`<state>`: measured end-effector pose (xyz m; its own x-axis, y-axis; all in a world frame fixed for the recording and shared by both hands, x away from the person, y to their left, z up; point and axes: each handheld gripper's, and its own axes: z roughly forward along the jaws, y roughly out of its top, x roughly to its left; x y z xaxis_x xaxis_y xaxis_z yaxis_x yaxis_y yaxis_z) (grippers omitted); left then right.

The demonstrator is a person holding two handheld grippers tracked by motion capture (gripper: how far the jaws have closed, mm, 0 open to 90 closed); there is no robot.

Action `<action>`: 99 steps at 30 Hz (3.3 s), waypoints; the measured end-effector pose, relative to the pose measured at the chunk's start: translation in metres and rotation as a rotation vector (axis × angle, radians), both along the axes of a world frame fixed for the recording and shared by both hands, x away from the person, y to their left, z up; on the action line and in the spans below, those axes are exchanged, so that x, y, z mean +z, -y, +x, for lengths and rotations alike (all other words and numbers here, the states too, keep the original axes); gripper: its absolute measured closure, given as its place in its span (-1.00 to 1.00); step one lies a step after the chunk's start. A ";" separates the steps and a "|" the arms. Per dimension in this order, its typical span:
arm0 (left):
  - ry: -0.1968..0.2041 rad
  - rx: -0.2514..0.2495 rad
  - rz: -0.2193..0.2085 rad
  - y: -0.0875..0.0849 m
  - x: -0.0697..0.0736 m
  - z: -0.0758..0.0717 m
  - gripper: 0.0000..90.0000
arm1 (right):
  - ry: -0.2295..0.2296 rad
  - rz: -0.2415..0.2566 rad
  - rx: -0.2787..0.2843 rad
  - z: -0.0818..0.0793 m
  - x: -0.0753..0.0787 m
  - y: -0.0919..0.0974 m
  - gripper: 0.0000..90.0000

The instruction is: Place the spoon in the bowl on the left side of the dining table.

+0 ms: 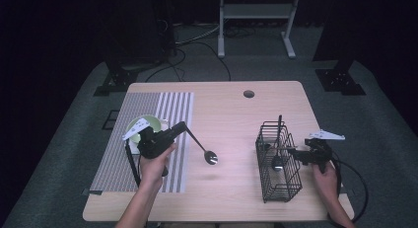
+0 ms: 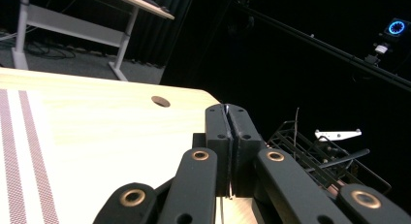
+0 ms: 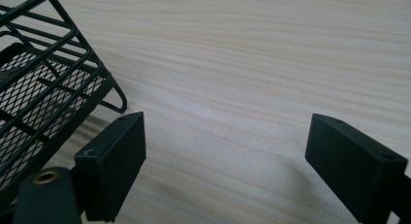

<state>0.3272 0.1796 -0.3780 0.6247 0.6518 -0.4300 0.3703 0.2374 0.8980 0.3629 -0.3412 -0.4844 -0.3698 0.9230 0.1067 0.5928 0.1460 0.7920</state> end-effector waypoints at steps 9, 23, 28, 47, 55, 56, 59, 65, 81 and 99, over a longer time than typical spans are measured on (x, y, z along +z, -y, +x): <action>-0.006 0.041 -0.001 -0.013 -0.003 0.001 0.98 | -0.004 -0.005 -0.005 0.000 0.000 0.000 -0.70; -0.002 0.139 0.035 -0.039 -0.005 0.003 0.98 | -0.005 -0.008 -0.009 0.000 0.000 -0.001 -0.70; -0.005 0.162 0.037 -0.046 -0.006 0.003 0.98 | -0.006 -0.014 -0.009 0.000 0.000 -0.001 -0.70; 0.003 0.241 0.032 -0.070 0.001 0.011 0.98 | -0.008 -0.025 -0.011 0.000 0.000 -0.002 -0.70; 0.008 0.289 0.034 -0.082 0.006 0.014 0.98 | -0.010 -0.023 -0.012 0.001 0.000 -0.002 -0.70; 0.006 0.293 0.036 -0.085 0.007 0.014 0.98 | -0.011 -0.023 -0.013 0.001 0.000 -0.002 -0.70; 0.004 0.310 0.030 -0.090 0.008 0.015 0.98 | -0.010 -0.025 -0.013 0.000 0.000 -0.002 -0.70; 0.003 0.338 0.022 -0.099 0.012 0.016 0.98 | -0.011 -0.027 -0.013 0.001 0.000 -0.002 -0.70; 0.039 0.414 0.013 -0.119 0.032 0.017 0.98 | -0.013 -0.029 -0.014 0.001 0.000 -0.002 -0.70; 0.014 0.516 0.015 -0.151 0.028 0.018 0.97 | -0.015 -0.032 -0.012 0.001 -0.001 -0.003 -0.70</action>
